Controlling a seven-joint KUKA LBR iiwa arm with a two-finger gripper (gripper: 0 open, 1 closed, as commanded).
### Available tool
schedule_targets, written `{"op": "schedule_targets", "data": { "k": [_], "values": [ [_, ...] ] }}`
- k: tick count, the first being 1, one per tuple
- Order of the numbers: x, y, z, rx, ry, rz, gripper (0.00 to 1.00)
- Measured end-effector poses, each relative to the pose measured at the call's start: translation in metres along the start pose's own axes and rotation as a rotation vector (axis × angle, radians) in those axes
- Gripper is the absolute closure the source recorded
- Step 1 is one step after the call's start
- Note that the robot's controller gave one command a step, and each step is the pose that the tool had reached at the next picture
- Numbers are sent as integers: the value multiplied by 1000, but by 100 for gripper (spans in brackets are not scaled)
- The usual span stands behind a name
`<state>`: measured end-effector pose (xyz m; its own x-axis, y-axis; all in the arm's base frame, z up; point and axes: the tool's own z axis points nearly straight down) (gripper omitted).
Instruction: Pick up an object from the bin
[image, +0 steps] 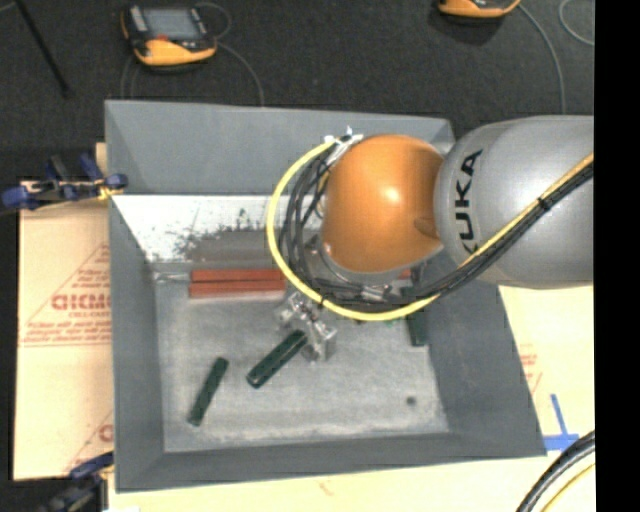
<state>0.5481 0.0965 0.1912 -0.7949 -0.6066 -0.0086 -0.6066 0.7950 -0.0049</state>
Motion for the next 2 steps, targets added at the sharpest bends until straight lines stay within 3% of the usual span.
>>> {"op": "schedule_targets", "data": {
  "k": [1,2],
  "values": [
    [1,1,3,-4,4,1,100],
    [-5,-24,-39,-4,7,4,100]
  ]
}}
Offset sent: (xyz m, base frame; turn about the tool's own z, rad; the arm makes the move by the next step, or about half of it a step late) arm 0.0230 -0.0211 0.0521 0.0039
